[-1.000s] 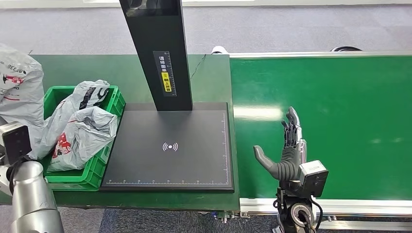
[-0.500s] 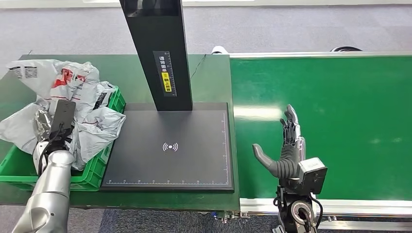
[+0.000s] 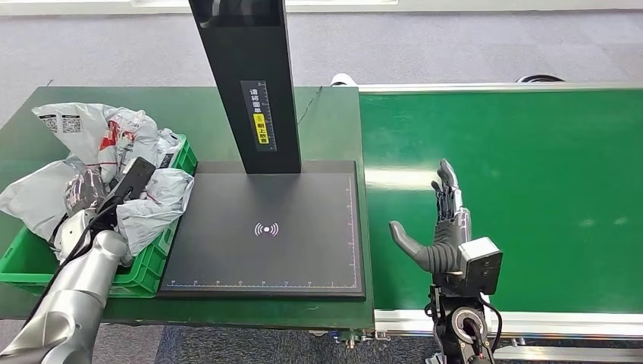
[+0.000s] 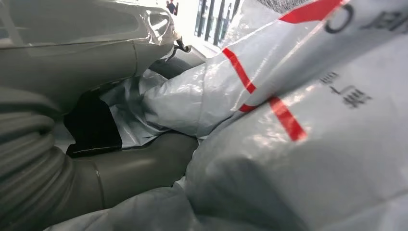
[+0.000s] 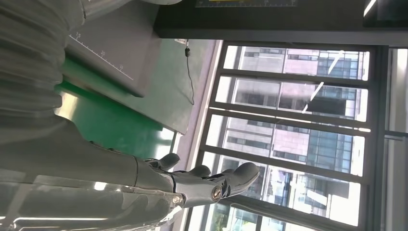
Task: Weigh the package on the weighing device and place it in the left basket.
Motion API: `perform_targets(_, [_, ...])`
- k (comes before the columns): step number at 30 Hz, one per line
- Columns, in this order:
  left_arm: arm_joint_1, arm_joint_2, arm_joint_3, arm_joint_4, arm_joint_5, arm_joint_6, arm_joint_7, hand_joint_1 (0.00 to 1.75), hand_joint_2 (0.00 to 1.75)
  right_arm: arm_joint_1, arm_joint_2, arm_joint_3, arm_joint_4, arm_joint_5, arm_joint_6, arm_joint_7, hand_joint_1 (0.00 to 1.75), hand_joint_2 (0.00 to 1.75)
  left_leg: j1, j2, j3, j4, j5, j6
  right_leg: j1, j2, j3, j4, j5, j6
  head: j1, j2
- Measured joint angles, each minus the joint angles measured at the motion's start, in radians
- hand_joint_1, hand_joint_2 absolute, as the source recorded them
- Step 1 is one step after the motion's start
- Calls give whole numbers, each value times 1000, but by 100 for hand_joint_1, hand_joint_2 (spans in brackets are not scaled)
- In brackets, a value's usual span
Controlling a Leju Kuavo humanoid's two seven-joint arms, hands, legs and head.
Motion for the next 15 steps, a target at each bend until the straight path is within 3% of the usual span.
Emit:
perform_targets(1, [4, 0, 0, -3, -1, 15, -3, 0, 175, 1, 0, 0, 0, 0, 0, 0, 0, 175, 0, 0, 0, 0, 0, 0, 0, 0, 0, 0, 0, 0, 0, 0])
perform_targets(15, [135, -50, 6, -261, 75, 243, -181, 0, 175, 41, 0, -2, -14, 17, -23, -5, 0, 175, 0, 1, -3, 0, 0, 0, 0, 1, -4, 0, 0, 0, 0, 0])
